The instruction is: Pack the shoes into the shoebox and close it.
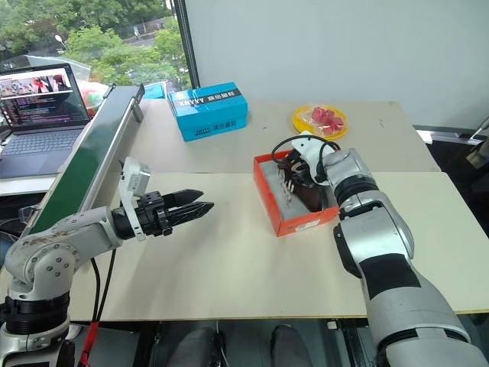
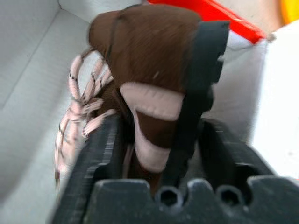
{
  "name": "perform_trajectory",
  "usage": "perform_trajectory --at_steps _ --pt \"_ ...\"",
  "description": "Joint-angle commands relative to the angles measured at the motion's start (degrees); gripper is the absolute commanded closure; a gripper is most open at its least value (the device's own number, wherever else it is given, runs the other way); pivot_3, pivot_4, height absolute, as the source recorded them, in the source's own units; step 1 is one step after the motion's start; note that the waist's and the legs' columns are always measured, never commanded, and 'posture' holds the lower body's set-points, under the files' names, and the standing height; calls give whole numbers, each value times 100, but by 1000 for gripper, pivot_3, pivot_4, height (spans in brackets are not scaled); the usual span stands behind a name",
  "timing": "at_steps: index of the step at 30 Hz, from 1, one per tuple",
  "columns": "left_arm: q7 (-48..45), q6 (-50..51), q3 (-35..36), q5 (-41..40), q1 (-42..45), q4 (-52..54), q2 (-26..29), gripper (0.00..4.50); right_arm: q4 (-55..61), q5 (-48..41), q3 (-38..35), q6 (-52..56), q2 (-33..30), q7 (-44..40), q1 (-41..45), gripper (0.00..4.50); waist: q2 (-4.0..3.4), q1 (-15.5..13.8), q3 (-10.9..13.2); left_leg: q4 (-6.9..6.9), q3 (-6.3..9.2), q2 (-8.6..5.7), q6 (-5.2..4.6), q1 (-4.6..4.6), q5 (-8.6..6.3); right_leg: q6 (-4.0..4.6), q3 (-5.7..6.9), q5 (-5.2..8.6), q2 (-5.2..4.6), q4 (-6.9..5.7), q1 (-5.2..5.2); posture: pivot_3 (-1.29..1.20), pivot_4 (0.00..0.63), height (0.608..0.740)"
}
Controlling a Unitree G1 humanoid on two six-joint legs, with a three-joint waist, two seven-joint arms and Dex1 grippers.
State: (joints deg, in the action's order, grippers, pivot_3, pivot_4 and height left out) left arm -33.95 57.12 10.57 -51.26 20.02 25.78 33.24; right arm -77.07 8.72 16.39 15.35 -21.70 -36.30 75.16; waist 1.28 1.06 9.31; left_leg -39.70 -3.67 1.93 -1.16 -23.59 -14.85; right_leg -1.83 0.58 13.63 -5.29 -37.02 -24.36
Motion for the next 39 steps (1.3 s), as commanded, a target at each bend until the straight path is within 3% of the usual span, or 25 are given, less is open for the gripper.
perform_trajectory --at_steps 1,8,13,18,22,25,28,31,39 --pt "78 -100 197 -166 -24 257 45 1639 146 77 -191 -103 21 -44 200 129 0 1 0 0 0 0 9 -2 5 0 0 0 0 2 0 0 150 740" --pt "102 -130 166 -148 0 173 82 1639 525 84 -317 -82 167 -441 482 60 -1 15 0 -1 1 0 6 -2 4 0 1 0 2 0 -1 0 150 740" --pt "256 -240 329 97 -49 -14 192 1639 1931 -358 -579 575 90 -1431 559 60 -1 12 1 0 2 0 4 -4 3 0 2 0 2 1 -3 0 150 740" --pt "692 -477 603 541 -72 -359 261 1639 4478 -1345 -1272 2325 1 -1814 -194 60 -3 -17 1 -1 8 3 -27 -14 -16 0 9 0 1 -2 -11 0 150 740" --pt "970 -531 731 751 -77 -473 243 1639 6156 -1960 -1467 2701 -5 -1976 -1130 60 -1 -77 1 -6 20 3 -43 -14 -26 -1 23 0 -7 2 3 0 150 740" --pt "1230 -571 821 956 -148 -537 181 971 7044 -2183 -1452 2745 -75 -1902 -2032 0 -1 -88 1 -10 17 -4 -47 -15 -27 -5 20 -3 -11 1 3 0 150 740" --pt "1361 -704 782 1197 -211 -520 178 58 7406 -2252 -1385 2798 -118 -1776 -2397 0 -1 -72 1 -9 14 -8 -46 -15 -27 -5 16 -3 -7 -1 -1 0 150 740" --pt "1716 -999 817 1670 -302 -553 111 58 7648 -2159 -1177 2687 -203 -1681 -2773 0 -1 -42 1 -8 13 -5 -44 -14 -26 -5 15 -3 -2 -1 -4 0 150 740" --pt "2385 -1453 1198 2469 -553 -610 52 58 7437 -2117 -1231 2194 5 -1078 -2810 0 -1 -19 1 -7 12 -3 -44 -10 -26 -3 13 -3 1 0 -4 0 150 740"
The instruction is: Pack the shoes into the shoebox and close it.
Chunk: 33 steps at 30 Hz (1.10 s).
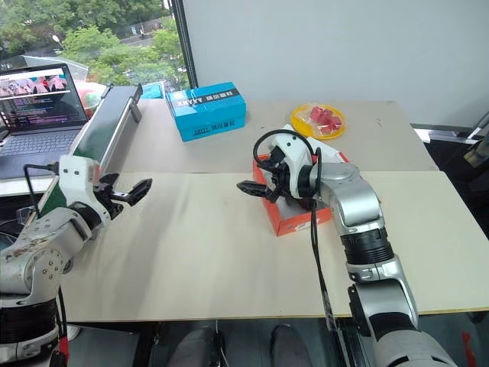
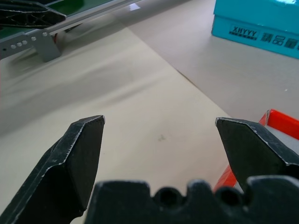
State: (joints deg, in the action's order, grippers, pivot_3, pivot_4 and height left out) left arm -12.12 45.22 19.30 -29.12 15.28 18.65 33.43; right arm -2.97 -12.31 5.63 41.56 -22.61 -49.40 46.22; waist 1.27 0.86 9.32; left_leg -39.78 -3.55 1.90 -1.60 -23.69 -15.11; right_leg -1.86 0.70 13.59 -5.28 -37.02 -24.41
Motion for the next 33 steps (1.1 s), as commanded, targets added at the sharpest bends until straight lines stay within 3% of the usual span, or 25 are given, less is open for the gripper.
perform_trajectory --at_steps 1,5,14,33 --pt "251 -287 376 315 -143 166 30 58 -31 56 -101 -645 149 319 54 0 0 -2 0 0 -1 0 0 0 0 0 -1 0 -1 -1 0 0 150 740" --pt "342 -437 446 468 -308 354 -39 58 -297 288 92 -1404 378 608 -120 0 0 -10 0 0 -1 -1 0 0 0 0 0 0 -2 0 1 0 150 740" --pt "458 -947 587 717 -999 778 -465 58 -672 199 271 -1591 809 644 -381 0 1 -11 -1 0 -1 2 0 0 0 1 0 -1 -5 -1 2 0 150 740" --pt "622 -1774 526 1301 -1246 711 -884 58 -740 140 68 -2113 918 890 -652 0 1 -11 -1 1 -1 3 -1 6 -1 3 0 -2 -4 0 4 0 150 740"
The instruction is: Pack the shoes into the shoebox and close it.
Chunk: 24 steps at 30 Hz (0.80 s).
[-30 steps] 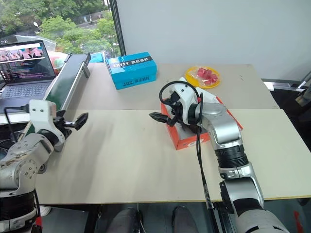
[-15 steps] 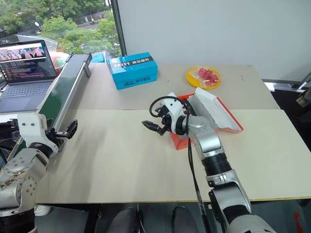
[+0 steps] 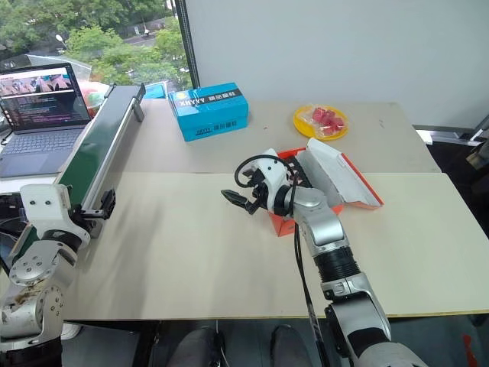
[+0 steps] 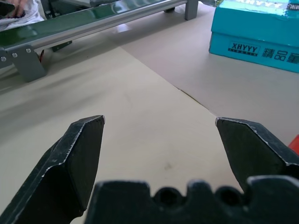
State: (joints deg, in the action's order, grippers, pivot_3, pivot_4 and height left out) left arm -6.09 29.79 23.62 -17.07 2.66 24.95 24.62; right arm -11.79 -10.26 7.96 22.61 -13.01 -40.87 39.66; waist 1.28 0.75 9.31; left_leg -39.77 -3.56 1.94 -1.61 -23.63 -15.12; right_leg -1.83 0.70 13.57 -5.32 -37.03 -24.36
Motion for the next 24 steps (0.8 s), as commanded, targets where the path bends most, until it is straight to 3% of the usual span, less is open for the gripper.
perform_trajectory --at_steps 1,24 --pt "21 -249 127 95 12 45 -12 58 116 -40 -151 -245 -60 35 -6 0 0 1 0 0 0 0 0 0 0 0 0 0 0 0 0 0 150 740" --pt "-133 -349 406 25 -53 -178 13 58 -467 183 -42 -610 -49 75 207 0 0 5 0 0 0 1 0 0 0 0 0 0 0 0 0 0 150 740"
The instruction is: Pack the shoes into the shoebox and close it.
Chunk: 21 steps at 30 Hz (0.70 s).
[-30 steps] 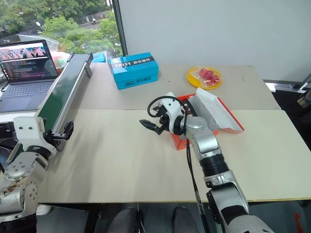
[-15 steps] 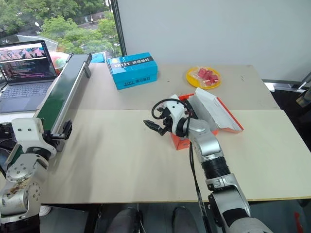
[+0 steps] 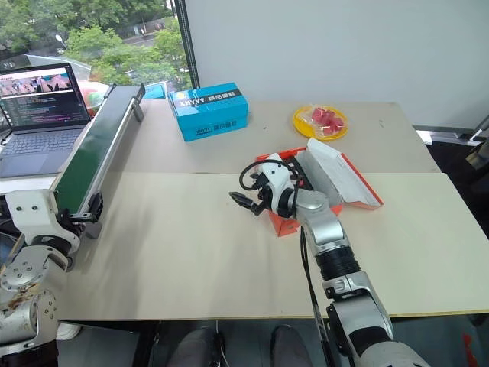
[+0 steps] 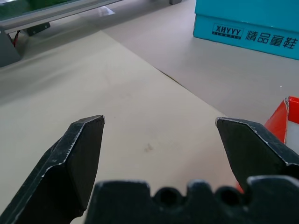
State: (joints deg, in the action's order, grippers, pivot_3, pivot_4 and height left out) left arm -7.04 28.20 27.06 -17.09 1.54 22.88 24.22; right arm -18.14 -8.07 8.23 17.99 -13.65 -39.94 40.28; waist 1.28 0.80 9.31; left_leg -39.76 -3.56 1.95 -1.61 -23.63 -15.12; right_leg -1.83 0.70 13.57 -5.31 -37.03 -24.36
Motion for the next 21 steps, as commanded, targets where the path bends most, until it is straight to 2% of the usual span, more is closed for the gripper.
perform_trajectory --at_steps 1,12,21 --pt "-54 -190 44 34 80 11 61 58 186 -38 -71 -140 13 -15 148 0 0 0 0 0 0 0 0 0 0 0 0 0 0 0 0 0 150 740" --pt "-193 -233 -195 107 447 -377 112 58 230 -72 -133 -159 36 52 115 0 0 -1 0 0 0 -1 0 0 0 0 0 0 0 -1 0 0 150 740" --pt "-44 -168 -365 436 771 -907 218 58 846 -410 5 161 118 -359 -12 0 0 -1 0 0 0 -1 0 0 0 0 1 0 2 -4 0 0 150 740"
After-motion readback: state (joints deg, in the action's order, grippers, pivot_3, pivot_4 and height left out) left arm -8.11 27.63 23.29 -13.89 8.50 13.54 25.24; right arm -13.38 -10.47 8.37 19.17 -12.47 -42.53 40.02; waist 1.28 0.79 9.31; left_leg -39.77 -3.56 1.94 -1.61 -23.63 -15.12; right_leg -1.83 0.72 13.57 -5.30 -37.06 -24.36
